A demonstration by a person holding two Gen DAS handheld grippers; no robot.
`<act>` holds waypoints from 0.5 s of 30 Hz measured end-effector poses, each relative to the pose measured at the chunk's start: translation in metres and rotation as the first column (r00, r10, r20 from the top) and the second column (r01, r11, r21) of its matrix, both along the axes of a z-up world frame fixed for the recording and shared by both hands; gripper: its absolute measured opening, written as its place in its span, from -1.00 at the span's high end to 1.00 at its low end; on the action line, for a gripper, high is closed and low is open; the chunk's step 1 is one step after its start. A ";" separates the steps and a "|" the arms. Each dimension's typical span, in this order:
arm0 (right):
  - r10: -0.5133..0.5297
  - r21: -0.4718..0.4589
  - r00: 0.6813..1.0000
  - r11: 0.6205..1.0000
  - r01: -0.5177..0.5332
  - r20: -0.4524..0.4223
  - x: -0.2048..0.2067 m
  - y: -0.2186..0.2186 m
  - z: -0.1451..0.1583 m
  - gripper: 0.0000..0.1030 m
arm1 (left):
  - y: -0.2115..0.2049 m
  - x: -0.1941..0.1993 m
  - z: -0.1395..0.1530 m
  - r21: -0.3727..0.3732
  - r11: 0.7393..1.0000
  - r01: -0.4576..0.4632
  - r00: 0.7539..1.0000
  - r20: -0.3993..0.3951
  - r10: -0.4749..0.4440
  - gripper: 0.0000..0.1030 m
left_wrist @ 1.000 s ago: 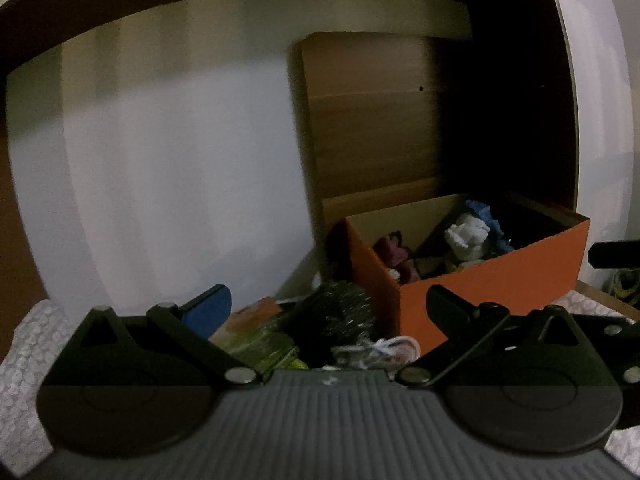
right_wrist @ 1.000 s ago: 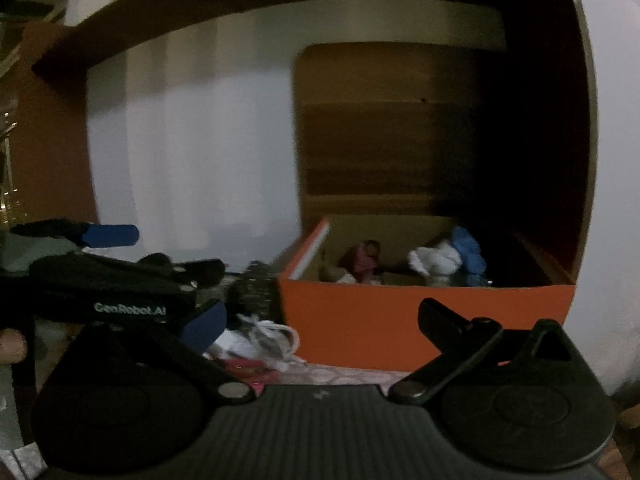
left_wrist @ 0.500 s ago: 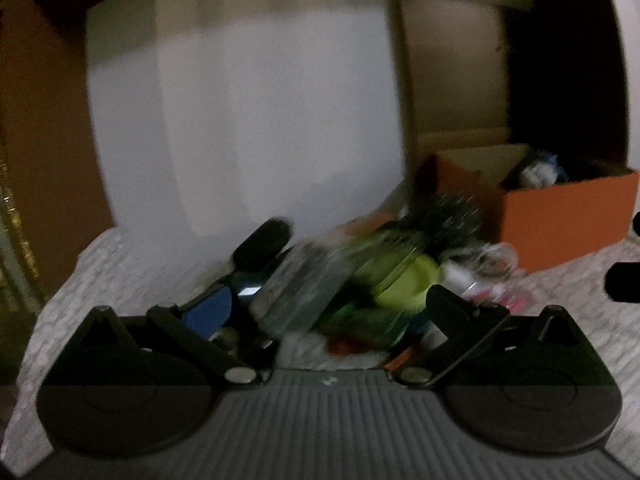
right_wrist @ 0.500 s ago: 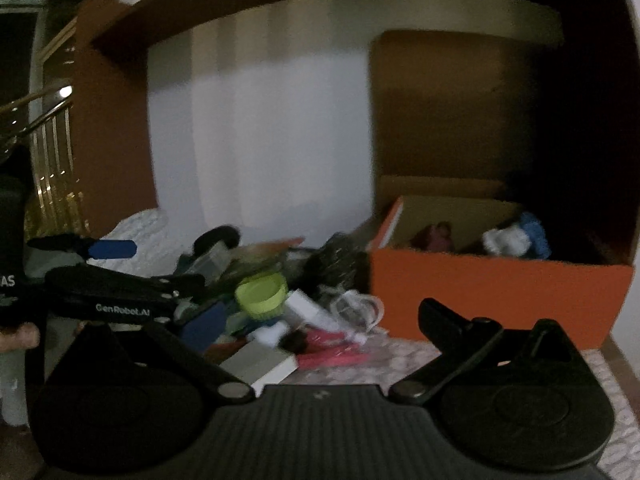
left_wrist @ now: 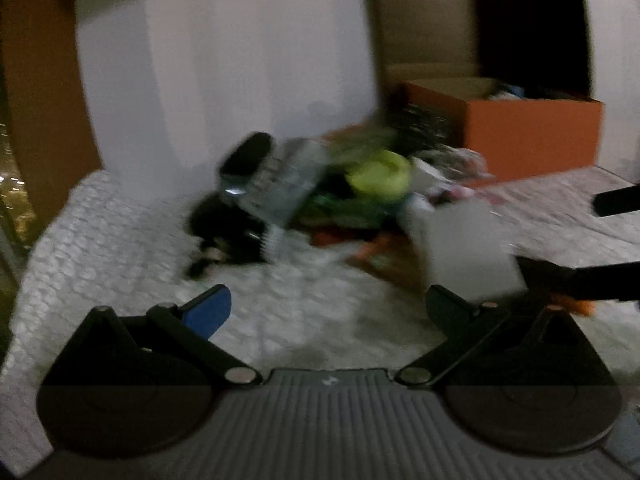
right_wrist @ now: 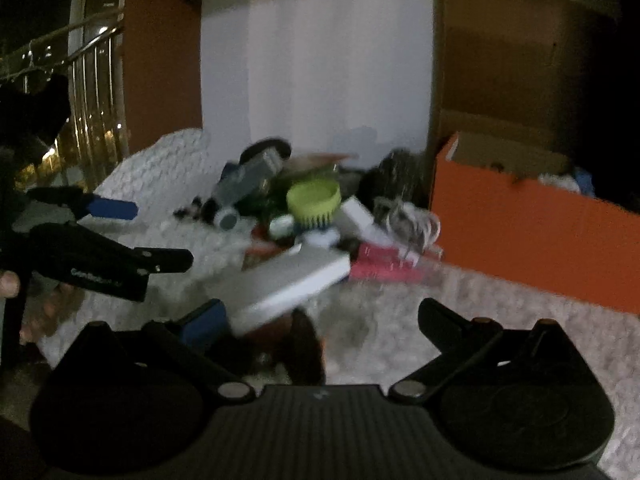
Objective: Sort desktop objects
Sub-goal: 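Withdraw both tools from the orange box back toward the clutter, then grasp the black T-shaped handle with the left tool while the right tool grasps a brown ball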
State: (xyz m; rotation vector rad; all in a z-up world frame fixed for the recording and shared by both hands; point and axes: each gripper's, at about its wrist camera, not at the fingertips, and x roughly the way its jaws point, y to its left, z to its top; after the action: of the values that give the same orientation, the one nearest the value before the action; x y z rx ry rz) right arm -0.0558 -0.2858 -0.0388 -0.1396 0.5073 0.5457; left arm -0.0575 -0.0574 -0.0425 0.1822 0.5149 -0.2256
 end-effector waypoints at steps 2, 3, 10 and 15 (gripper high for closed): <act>0.022 -0.017 1.000 1.000 -0.022 -0.012 -0.009 -0.002 -0.003 -1.00 | -0.005 -0.009 -0.001 -0.008 0.999 0.034 0.999 -0.017 -0.034 -1.00; 0.028 -0.023 0.999 0.999 -0.028 -0.015 -0.013 -0.002 -0.003 -1.00 | -0.007 -0.013 -0.002 -0.003 0.999 0.046 0.999 -0.023 -0.046 -1.00; 0.101 -0.086 0.995 0.991 -0.103 -0.023 -0.032 0.013 -0.002 -1.00 | -0.023 -0.028 -0.007 0.054 0.992 0.111 0.993 -0.032 -0.109 -1.00; 0.158 -0.023 0.982 0.987 -0.161 -0.101 -0.028 0.007 0.001 -0.48 | -0.025 -0.024 -0.007 0.050 0.987 0.155 0.986 -0.064 -0.152 -0.75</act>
State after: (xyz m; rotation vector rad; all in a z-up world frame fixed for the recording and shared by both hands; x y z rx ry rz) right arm -0.0839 -0.2784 -0.0381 -0.1846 0.6049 0.7038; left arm -0.0811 -0.0828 -0.0495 0.2694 0.5673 -0.3688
